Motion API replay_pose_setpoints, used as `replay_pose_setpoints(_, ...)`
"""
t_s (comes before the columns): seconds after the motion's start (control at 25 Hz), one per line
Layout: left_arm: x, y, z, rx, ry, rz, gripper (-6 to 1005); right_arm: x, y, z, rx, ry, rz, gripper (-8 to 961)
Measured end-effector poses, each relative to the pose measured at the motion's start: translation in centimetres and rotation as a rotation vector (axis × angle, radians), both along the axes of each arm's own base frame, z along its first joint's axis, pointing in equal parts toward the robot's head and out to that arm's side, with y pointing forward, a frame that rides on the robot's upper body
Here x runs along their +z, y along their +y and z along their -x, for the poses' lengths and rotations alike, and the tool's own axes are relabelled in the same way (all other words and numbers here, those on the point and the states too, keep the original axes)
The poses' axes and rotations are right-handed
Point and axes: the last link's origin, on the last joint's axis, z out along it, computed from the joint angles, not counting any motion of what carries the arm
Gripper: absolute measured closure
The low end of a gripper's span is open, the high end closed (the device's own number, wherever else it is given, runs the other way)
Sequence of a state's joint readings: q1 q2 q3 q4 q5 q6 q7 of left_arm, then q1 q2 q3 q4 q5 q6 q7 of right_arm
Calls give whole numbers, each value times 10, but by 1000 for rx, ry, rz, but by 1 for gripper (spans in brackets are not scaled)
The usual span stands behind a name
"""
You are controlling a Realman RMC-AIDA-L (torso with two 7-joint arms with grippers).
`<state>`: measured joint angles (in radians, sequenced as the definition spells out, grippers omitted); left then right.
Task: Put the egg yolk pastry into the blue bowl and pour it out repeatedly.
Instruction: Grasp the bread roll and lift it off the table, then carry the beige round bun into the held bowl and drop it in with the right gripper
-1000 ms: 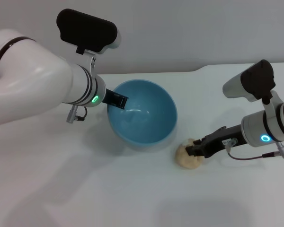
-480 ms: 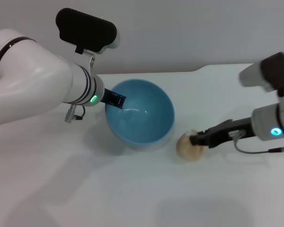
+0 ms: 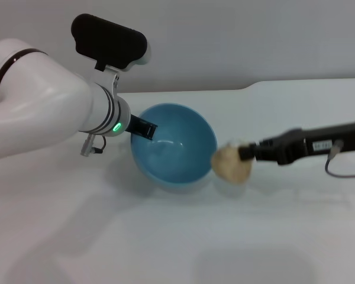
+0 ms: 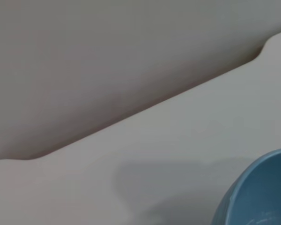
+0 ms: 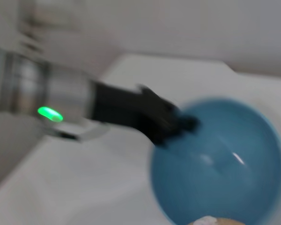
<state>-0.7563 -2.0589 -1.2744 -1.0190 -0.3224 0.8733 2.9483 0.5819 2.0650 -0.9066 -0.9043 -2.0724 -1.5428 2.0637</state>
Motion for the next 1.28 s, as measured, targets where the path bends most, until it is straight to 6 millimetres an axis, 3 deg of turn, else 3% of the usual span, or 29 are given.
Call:
replay_pose_setpoints(0.16, -4, -6, -5, -2, 4, 24, 984, 13, 4, 22, 95, 86, -41, 908)
replay_pose_setpoints(0.32, -8, -16, -14, 6, -9, 67, 984, 11, 12, 32, 118, 89, -53, 931)
replay_pose_setpoints(0.76, -10, -32, -40, -35, -61, 114, 983, -21, 18, 28, 91, -4, -22, 942)
replay_pose_setpoints(1.0, -11, -33, -43, -42, -62, 119, 984, -24, 19, 26, 80, -31, -18, 945)
replay_pose_setpoints(1.28, -10, -34, -42, -40, -61, 121, 983, -21, 20, 27, 92, -35, -27, 680)
